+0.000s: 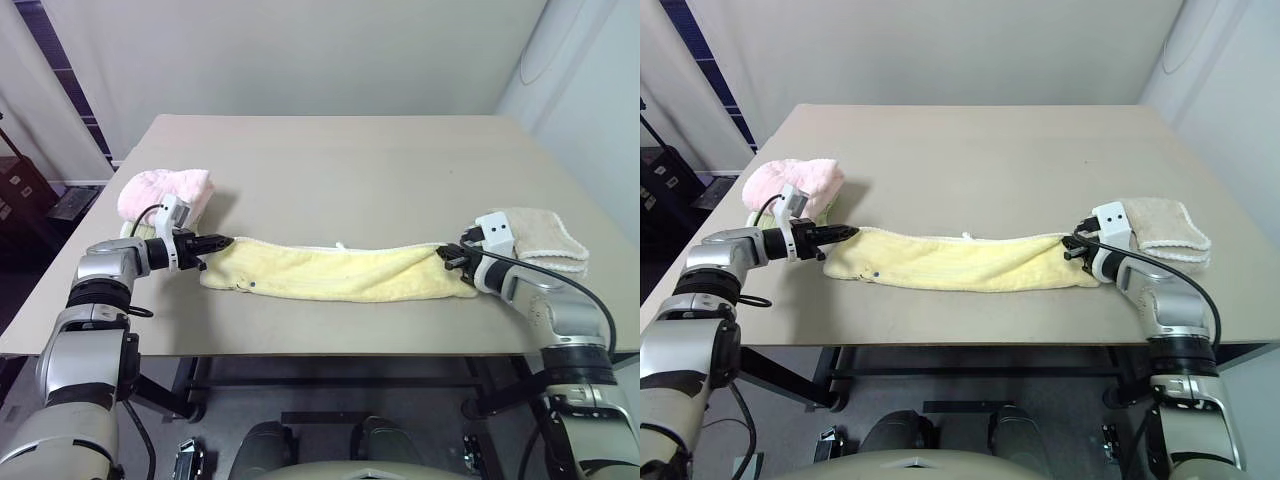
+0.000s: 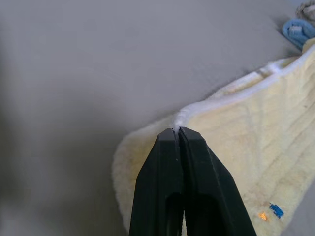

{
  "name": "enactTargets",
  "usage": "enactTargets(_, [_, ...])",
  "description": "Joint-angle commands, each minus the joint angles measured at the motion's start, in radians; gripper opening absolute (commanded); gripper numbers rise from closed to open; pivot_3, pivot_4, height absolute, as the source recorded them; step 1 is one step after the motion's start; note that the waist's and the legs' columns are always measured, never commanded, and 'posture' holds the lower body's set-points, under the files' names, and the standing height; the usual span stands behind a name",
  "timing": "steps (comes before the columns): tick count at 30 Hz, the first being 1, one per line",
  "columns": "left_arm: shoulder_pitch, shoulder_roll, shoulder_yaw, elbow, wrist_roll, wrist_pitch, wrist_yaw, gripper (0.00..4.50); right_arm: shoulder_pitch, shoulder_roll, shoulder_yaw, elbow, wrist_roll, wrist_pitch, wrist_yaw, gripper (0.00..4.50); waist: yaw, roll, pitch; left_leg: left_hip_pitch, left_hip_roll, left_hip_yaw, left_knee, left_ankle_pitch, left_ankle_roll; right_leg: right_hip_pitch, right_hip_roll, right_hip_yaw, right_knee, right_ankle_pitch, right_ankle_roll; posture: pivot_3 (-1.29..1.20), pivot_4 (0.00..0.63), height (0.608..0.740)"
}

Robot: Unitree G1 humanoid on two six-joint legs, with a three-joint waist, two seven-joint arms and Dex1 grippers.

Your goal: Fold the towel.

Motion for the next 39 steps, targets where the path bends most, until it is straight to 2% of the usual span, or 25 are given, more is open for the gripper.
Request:
enactTargets(1, [-0.034, 0.004, 0.032, 0.015, 0.008, -0.037, 0.034, 0.03, -0.043, 0.015, -0.027, 0.033, -0.01, -0.052, -0.023, 0.0, -0.001, 0.0, 0.0, 0.0, 0.0, 0.0, 0.0, 0.0, 0.0, 0.0, 0.0, 0.0, 0.0, 0.0, 0.0, 0.0, 0.0, 0.74])
enactTargets(3, [-0.029, 0.001, 0.038, 0.024, 0.006, -0.04, 0.049, 0.03, -0.044, 0.019, -0.034, 0.037, 0.005, -0.04, -0.009, 0.0, -0.001, 0.0, 0.0, 0.0, 0.0, 0.0, 0.0, 0.0, 0.0, 0.0, 0.0, 0.0, 0.0, 0.0, 0.0, 0.0, 0.0, 0.74])
enactTargets(4, [-0.024, 0.0, 0.042, 0.026, 0.005, -0.047, 0.061, 0.23, -0.041, 0.017, -0.033, 0.03, 0.012, -0.03, 0.005, 0.46, -0.001, 0.0, 0.0, 0.0, 0.0, 0.0, 0.0, 0.0, 0.0, 0.0, 0.0, 0.0, 0.0, 0.0, 0.0, 0.0, 0.0, 0.74])
enactTargets(6, [-0.021, -0.002, 0.057, 0.034, -0.005, -0.041, 0.076, 0.72, -0.036, 0.019, -0.042, 0.011, 0.027, -0.021, 0.011, 1.0, -0.001, 0.0, 0.0, 0.0, 0.0, 0.0, 0.0, 0.0, 0.0, 0.0, 0.0, 0.0, 0.0, 0.0, 0.0, 0.0, 0.0, 0.74])
enactTargets(9, [-0.017, 0.001, 0.067, 0.029, -0.009, -0.027, 0.057, 1.7, -0.039, 0.023, -0.056, 0.0, 0.042, -0.01, 0.009, 2.01, -0.001, 0.0, 0.0, 0.0, 0.0, 0.0, 0.0, 0.0, 0.0, 0.0, 0.0, 0.0, 0.0, 0.0, 0.0, 0.0, 0.0, 0.74])
enactTargets(13, [0.0, 0.003, 0.072, 0.003, -0.011, -0.019, 0.037, 3.24, -0.043, 0.023, -0.117, -0.016, 0.071, 0.01, -0.043, 3.54, -0.001, 0.0, 0.0, 0.0, 0.0, 0.0, 0.0, 0.0, 0.0, 0.0, 0.0, 0.0, 0.001, 0.0, 0.0, 0.0, 0.0, 0.74])
enactTargets(14, [0.004, 0.006, 0.079, -0.012, -0.025, -0.01, 0.011, 3.56, -0.043, 0.022, -0.153, -0.035, 0.107, 0.046, -0.051, 3.54, 0.0, 0.0, 0.0, 0.0, 0.001, 0.0, 0.0, 0.0, 0.0, 0.0, 0.0, 0.0, 0.001, 0.0, 0.0, 0.0, 0.0, 0.74])
enactTargets(17, [0.037, 0.011, 0.092, -0.096, -0.058, 0.023, -0.061, 3.56, -0.017, 0.022, -0.274, -0.14, 0.268, 0.202, -0.051, 3.54, 0.001, 0.0, 0.0, 0.0, 0.001, 0.0, 0.0, 0.0, 0.0, 0.0, 0.0, 0.0, 0.0, 0.0, 0.0, 0.0, 0.0, 0.74])
enactTargets(21, [0.142, 0.006, 0.104, -0.309, -0.125, 0.102, -0.137, 3.56, 0.033, 0.024, -0.446, -0.259, 0.551, 0.525, -0.067, 3.54, 0.001, 0.0, -0.001, 0.0, 0.003, 0.0, 0.0, 0.0, 0.0, 0.0, 0.0, 0.001, 0.001, 0.0, 0.0, 0.0, 0.0, 0.74])
enactTargets(27, [0.3, -0.012, 0.05, -0.589, -0.171, 0.205, -0.175, 3.56, 0.125, 0.08, -0.664, -0.308, 0.896, 0.818, -0.226, 3.54, 0.002, 0.001, -0.001, 0.002, 0.003, 0.0, 0.0, 0.0, 0.0, 0.001, -0.001, 0.002, 0.002, 0.001, -0.001, 0.0, 0.0, 0.74])
enactTargets(33, [0.336, -0.054, -0.014, -0.657, -0.148, 0.19, -0.15, 3.56, 0.239, 0.144, -0.732, -0.274, 1.106, 0.889, -0.487, 3.54, 0.005, 0.002, -0.002, 0.005, 0.003, 0.001, 0.0, 0.001, 0.001, 0.004, -0.001, 0.003, 0.0, 0.002, -0.003, 0.0, 0.0, 0.74])
enactTargets(39, [0.315, -0.07, -0.047, -0.648, -0.15, 0.188, -0.133, 3.56, 0.261, 0.192, -0.691, -0.225, 1.162, 0.8, -0.657, 3.54, -0.005, 0.004, -0.003, 0.008, 0.003, 0.004, 0.0, 0.001, 0.001, 0.004, 0.001, 0.008, 0.0, 0.002, -0.003, 0.0, 0.0, 0.74])
